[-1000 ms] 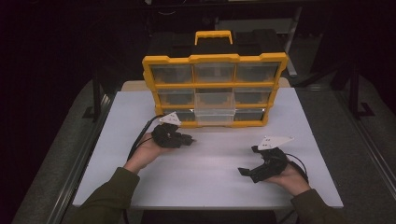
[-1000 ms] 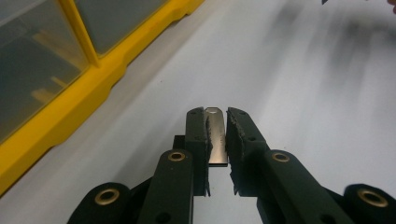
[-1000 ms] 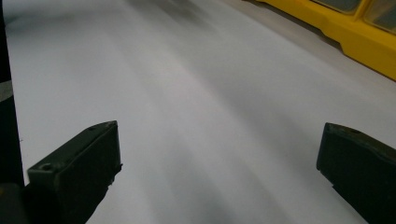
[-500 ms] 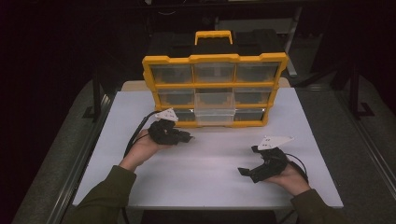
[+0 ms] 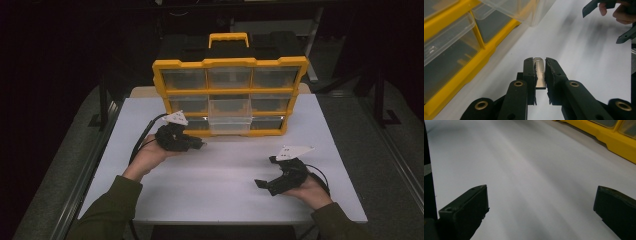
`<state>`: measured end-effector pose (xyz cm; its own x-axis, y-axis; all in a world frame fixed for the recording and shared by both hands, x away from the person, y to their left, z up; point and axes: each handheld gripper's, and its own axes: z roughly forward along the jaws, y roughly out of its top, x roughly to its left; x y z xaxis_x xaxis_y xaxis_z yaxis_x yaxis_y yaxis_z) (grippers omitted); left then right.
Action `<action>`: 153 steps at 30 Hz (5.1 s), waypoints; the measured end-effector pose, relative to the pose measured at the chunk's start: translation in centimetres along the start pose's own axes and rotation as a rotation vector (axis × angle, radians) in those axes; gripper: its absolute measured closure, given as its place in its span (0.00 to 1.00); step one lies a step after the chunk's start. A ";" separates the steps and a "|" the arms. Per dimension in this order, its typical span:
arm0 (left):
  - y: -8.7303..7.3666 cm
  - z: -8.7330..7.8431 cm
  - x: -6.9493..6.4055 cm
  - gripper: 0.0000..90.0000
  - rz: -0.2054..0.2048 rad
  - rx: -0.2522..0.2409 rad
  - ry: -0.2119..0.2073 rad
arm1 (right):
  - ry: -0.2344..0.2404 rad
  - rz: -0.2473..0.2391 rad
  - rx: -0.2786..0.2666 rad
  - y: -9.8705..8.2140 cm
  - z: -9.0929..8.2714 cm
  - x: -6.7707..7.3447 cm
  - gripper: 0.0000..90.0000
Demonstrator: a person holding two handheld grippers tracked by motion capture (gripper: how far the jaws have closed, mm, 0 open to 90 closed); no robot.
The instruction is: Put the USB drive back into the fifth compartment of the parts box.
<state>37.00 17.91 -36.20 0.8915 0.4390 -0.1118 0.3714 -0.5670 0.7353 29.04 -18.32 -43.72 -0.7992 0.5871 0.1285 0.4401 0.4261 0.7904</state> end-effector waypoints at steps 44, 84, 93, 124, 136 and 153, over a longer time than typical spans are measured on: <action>7.6 -6.0 0.3 0.88 0.071 -0.096 0.011 | 0.002 0.000 -0.001 0.1 0.0 0.0 0.00; 11.9 -0.5 0.6 0.76 0.062 -0.066 -0.033 | 0.008 -0.002 -0.002 0.0 0.0 0.0 0.00; 11.5 -1.7 0.8 0.59 0.060 -0.094 -0.027 | 0.009 -0.002 -0.001 0.1 0.0 0.1 0.00; 7.1 -5.7 0.9 0.05 0.058 -0.081 0.069 | 0.012 0.003 0.005 0.1 0.2 0.0 0.00; 4.2 -5.1 0.3 0.00 0.076 -0.092 0.101 | 0.007 0.002 0.000 0.1 0.1 0.0 0.00; 0.3 -4.5 -0.1 0.00 0.079 -0.128 0.118 | 0.005 0.003 -0.002 0.1 0.0 0.0 0.00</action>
<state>35.82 20.81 -33.02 0.8773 0.4794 0.0236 0.2584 -0.5131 0.8185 29.07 -18.30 -43.68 -0.8000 0.5849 0.1337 0.4417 0.4234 0.7910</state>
